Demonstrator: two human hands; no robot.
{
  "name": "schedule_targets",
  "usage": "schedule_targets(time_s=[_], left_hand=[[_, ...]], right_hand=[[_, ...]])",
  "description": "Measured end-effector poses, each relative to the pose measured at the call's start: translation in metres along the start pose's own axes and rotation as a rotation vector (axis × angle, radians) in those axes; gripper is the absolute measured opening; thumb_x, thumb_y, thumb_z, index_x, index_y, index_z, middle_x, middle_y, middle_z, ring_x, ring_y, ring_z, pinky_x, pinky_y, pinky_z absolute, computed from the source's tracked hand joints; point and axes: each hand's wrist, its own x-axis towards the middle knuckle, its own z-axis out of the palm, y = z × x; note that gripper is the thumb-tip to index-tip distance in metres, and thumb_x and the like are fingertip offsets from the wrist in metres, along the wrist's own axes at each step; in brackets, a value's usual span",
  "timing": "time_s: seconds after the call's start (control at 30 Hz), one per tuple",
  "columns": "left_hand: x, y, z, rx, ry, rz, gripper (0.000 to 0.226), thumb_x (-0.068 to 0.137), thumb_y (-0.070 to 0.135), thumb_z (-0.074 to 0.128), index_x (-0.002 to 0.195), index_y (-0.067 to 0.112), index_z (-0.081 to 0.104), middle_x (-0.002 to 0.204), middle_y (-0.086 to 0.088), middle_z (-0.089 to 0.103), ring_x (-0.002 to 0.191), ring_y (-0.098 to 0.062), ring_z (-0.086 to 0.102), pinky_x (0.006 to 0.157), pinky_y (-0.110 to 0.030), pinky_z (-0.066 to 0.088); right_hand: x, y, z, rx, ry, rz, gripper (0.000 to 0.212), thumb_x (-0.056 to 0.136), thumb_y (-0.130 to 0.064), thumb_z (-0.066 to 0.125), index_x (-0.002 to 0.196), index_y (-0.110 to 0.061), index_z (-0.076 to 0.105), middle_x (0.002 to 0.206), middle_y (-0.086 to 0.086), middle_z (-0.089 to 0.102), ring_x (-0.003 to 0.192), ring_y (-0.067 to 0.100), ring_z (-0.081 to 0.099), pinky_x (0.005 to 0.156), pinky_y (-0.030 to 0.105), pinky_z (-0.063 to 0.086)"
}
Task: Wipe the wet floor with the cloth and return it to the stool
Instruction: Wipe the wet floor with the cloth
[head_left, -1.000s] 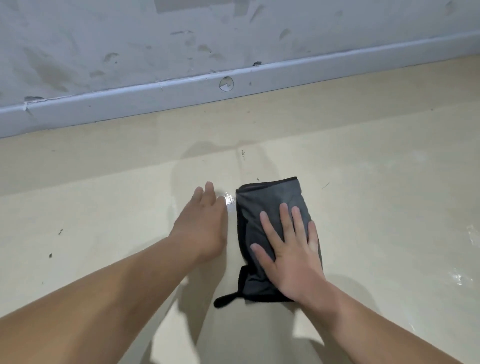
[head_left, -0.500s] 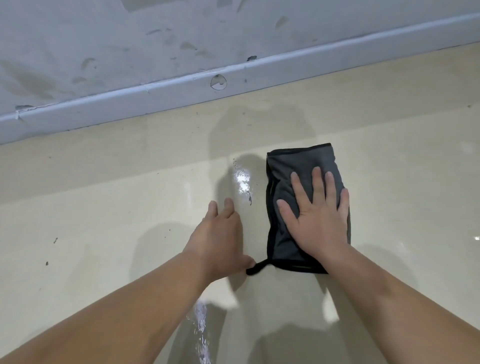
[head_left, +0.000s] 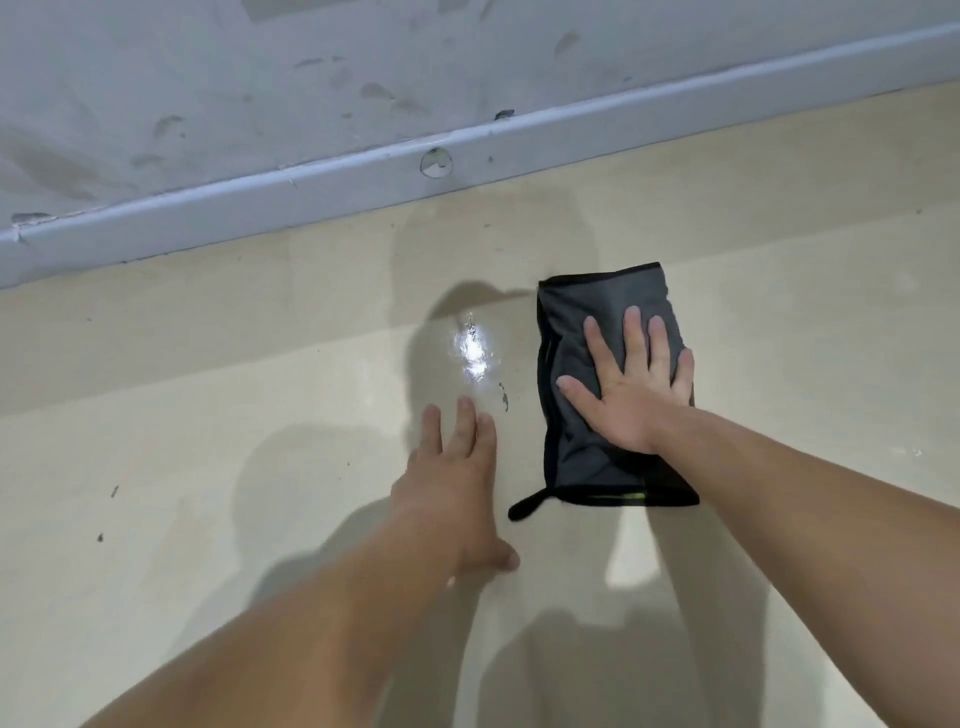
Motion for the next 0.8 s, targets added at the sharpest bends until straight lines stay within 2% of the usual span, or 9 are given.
schedule_targets(time_s=[0.1, 0.27, 0.4, 0.47, 0.5, 0.57, 0.67, 0.73, 0.8], left_hand=[[0.014, 0.001, 0.01, 0.046, 0.112, -0.02, 0.153, 0.065, 0.068, 0.083, 0.156, 0.016, -0.028, 0.164, -0.003, -0.037, 0.152, -0.042, -0.027, 0.125, -0.052, 0.019], [0.013, 0.001, 0.011, 0.092, 0.082, -0.022, 0.151, 0.067, 0.068, 0.081, 0.157, 0.015, -0.028, 0.165, -0.004, -0.036, 0.153, -0.043, -0.025, 0.123, -0.052, 0.02], [0.008, -0.004, 0.008, 0.09, 0.045, -0.012, 0.134, 0.081, 0.032, 0.08, 0.156, 0.017, -0.031, 0.163, -0.001, -0.039, 0.153, -0.041, -0.025, 0.123, -0.051, 0.024], [0.01, -0.007, 0.001, 0.097, 0.0, -0.008, 0.135, 0.081, 0.026, 0.082, 0.155, 0.019, -0.031, 0.163, 0.002, -0.04, 0.153, -0.039, -0.025, 0.119, -0.051, 0.03], [0.01, -0.008, -0.003, 0.109, -0.028, -0.007, 0.137, 0.08, 0.029, 0.084, 0.156, 0.02, -0.031, 0.163, 0.002, -0.039, 0.153, -0.039, -0.025, 0.118, -0.052, 0.033], [0.009, -0.007, -0.013, 0.123, -0.065, -0.019, 0.135, 0.08, 0.034, 0.084, 0.158, 0.018, -0.026, 0.166, 0.001, -0.034, 0.154, -0.041, -0.022, 0.114, -0.054, 0.037], [-0.005, 0.008, -0.028, 0.094, -0.005, -0.008, 0.099, 0.084, 0.021, 0.072, 0.16, 0.007, 0.011, 0.169, -0.008, 0.001, 0.156, -0.038, 0.007, 0.104, -0.05, 0.045], [-0.01, 0.017, -0.031, 0.032, 0.094, 0.093, 0.059, 0.082, 0.016, 0.064, 0.138, 0.012, 0.045, 0.138, -0.006, 0.04, 0.134, -0.03, 0.042, 0.086, -0.041, 0.05], [-0.017, 0.024, -0.029, -0.022, 0.103, 0.195, 0.033, 0.081, 0.02, 0.059, 0.114, 0.017, 0.055, 0.108, 0.002, 0.052, 0.103, -0.025, 0.057, 0.074, -0.036, 0.049]], right_hand=[[0.007, -0.003, -0.007, 0.007, 0.064, 0.019, 0.078, 0.092, -0.081, 0.01, 0.152, -0.048, -0.028, 0.16, 0.001, -0.043, 0.148, 0.026, -0.039, 0.12, 0.057, -0.018], [-0.066, -0.014, 0.058, -0.02, 0.065, 0.05, 0.073, 0.097, -0.071, 0.002, 0.151, -0.04, -0.035, 0.156, 0.005, -0.049, 0.144, 0.028, -0.044, 0.12, 0.056, -0.02], [-0.12, -0.011, 0.085, -0.027, -0.055, 0.037, 0.076, 0.099, -0.069, 0.016, 0.151, -0.043, -0.033, 0.157, 0.001, -0.048, 0.144, 0.025, -0.044, 0.122, 0.054, -0.017], [-0.129, -0.004, 0.066, 0.051, -0.026, 0.018, 0.08, 0.1, -0.065, 0.036, 0.161, -0.041, -0.009, 0.169, 0.0, -0.023, 0.155, 0.024, -0.022, 0.127, 0.048, 0.0], [-0.135, -0.004, 0.051, 0.091, 0.001, 0.015, 0.074, 0.099, -0.061, 0.043, 0.162, -0.038, 0.011, 0.171, 0.001, 0.002, 0.158, 0.024, -0.001, 0.126, 0.044, 0.014], [-0.151, -0.007, 0.022, 0.155, 0.025, 0.056, 0.057, 0.099, -0.057, 0.047, 0.15, -0.031, 0.043, 0.152, -0.001, 0.044, 0.143, 0.023, 0.04, 0.113, 0.04, 0.038], [-0.187, -0.007, -0.01, 0.185, -0.084, 0.097, 0.058, 0.097, -0.058, 0.048, 0.147, -0.03, 0.048, 0.147, -0.004, 0.055, 0.134, 0.02, 0.052, 0.112, 0.039, 0.042], [-0.21, -0.006, -0.026, 0.095, -0.144, 0.103, 0.06, 0.097, -0.061, 0.046, 0.149, -0.031, 0.046, 0.15, -0.005, 0.052, 0.134, 0.021, 0.052, 0.112, 0.039, 0.041], [-0.225, -0.002, -0.035, 0.0, -0.179, 0.116, 0.061, 0.098, -0.061, 0.045, 0.151, -0.032, 0.042, 0.151, -0.004, 0.05, 0.134, 0.022, 0.051, 0.11, 0.039, 0.042]])
